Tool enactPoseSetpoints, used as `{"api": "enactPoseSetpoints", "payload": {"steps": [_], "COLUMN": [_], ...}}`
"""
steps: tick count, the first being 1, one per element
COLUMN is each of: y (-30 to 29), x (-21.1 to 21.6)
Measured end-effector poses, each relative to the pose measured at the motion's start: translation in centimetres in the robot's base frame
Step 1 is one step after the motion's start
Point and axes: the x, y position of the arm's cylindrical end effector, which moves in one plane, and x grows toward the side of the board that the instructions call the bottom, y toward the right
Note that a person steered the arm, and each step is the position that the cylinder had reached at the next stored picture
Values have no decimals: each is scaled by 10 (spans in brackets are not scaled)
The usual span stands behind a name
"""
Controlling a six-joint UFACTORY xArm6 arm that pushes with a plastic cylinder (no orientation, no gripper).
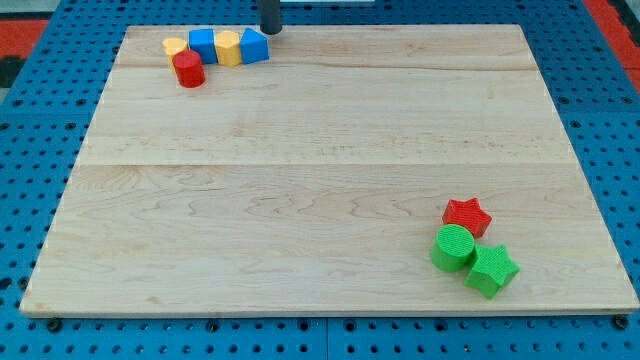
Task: Slightly move your arm towards right
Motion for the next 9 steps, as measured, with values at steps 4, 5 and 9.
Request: {"api": "enactPoseSetpoints", "payload": {"steps": [4, 5, 9], "y": [2, 2, 4], "x": [0, -1, 1]}}
